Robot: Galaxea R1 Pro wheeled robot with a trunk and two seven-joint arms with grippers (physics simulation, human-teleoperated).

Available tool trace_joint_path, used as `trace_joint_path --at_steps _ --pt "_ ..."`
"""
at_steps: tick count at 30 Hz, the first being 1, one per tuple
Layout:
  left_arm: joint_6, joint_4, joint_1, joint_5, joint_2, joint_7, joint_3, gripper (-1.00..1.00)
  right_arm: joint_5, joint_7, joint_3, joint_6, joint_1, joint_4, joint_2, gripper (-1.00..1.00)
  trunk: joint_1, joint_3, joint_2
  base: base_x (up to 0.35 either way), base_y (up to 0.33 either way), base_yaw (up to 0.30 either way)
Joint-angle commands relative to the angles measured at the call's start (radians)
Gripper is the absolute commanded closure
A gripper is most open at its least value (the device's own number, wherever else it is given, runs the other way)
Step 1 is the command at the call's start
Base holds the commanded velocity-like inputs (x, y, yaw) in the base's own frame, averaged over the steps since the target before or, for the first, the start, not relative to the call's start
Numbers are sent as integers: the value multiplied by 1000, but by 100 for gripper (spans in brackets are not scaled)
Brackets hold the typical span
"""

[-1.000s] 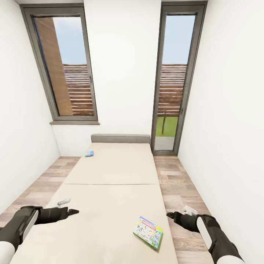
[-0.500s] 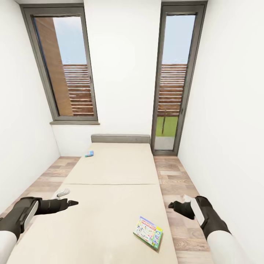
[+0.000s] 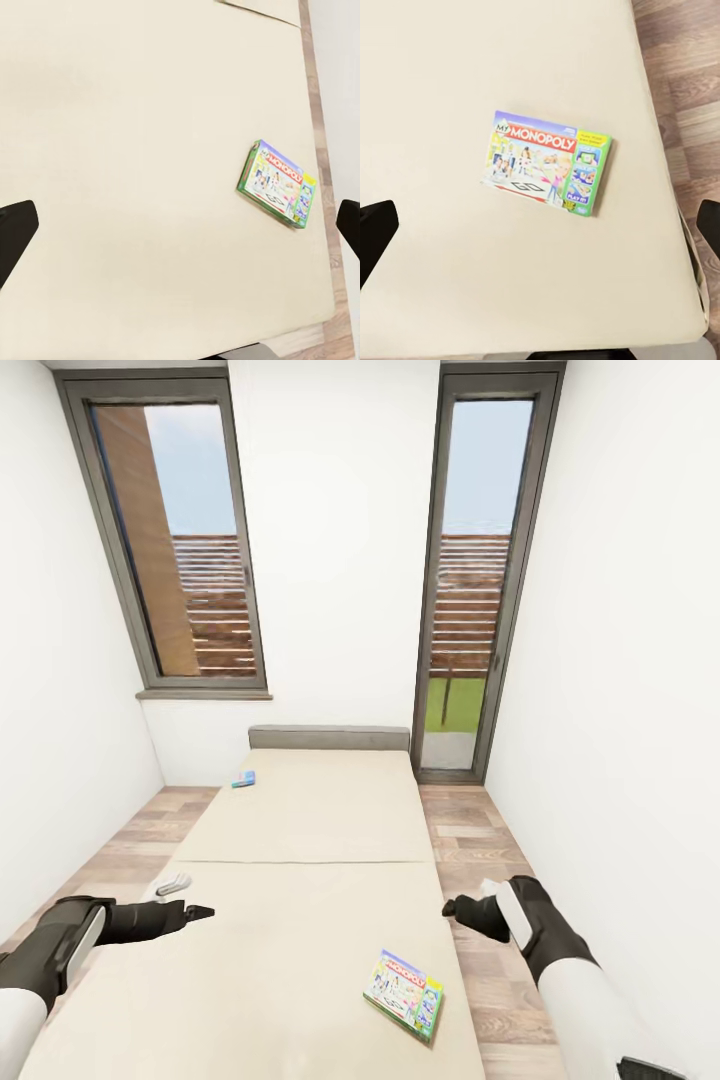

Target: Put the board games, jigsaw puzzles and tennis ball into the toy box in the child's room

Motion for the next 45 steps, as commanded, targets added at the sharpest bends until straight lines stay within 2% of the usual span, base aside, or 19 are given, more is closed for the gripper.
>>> trace_joint_path --at_steps 1,15,25,40,45 --pt "7 0 0 1 0 -3 3 -100 -5 -5 -4 4 -1 -1 1 -100 0 -2 -1 0 0 0" --pt "5 0 -1 1 0 -2 2 -100 -6 -45 1 4 -133 63 15 -100 0 -21 -1 0 0 0" --pt "5 0 -1 1 0 -2 1 -100 -5 -98 1 2 -216 158 15 -100 0 -38 -1 0 0 0" --pt "2 -1 -1 1 2 -5 1 -100 -7 -114 4 -52 -237 216 18 -100 0 -63 -1 0 0 0" --pt "1 -2 -1 1 2 -7 1 -100 -6 -114 6 -56 -237 233 29 -100 0 -71 -1 0 0 0"
